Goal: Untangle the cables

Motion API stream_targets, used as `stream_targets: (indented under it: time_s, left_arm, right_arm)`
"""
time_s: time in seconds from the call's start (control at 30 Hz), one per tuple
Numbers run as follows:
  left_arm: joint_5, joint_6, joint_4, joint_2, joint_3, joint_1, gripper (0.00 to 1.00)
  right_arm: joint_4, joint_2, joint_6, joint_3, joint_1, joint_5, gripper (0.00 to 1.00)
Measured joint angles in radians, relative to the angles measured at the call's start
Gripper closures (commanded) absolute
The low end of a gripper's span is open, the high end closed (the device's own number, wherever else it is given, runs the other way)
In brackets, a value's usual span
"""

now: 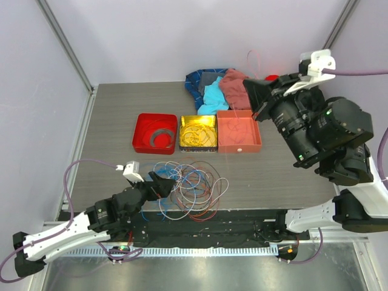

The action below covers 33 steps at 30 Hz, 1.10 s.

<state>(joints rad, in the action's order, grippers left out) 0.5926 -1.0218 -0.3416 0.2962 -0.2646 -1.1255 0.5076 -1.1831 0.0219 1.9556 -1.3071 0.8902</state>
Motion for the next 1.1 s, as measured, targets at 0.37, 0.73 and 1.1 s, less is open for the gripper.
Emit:
stream_targets:
  time_s: [0.37, 0.73, 1.1]
  left_arm:
    - [-0.029, 0.003, 0.015, 0.051, 0.016, 0.0, 0.0]
    - [-0.064, 0.028, 0.12, 0.17, 0.023, 0.0, 0.0]
    - [-0.097, 0.029, 0.157, 0.182, 0.026, 0.0, 0.0]
  right_arm:
    - [-0.203, -0.121, 0.283, 0.227, 0.0, 0.095, 0.99]
    - [-0.512, -0.212, 0.563, 0.347, 0.0, 0.091, 0.99]
    - [-0.585, -0.298, 0.586, 0.362, 0.256, 0.026, 0.99]
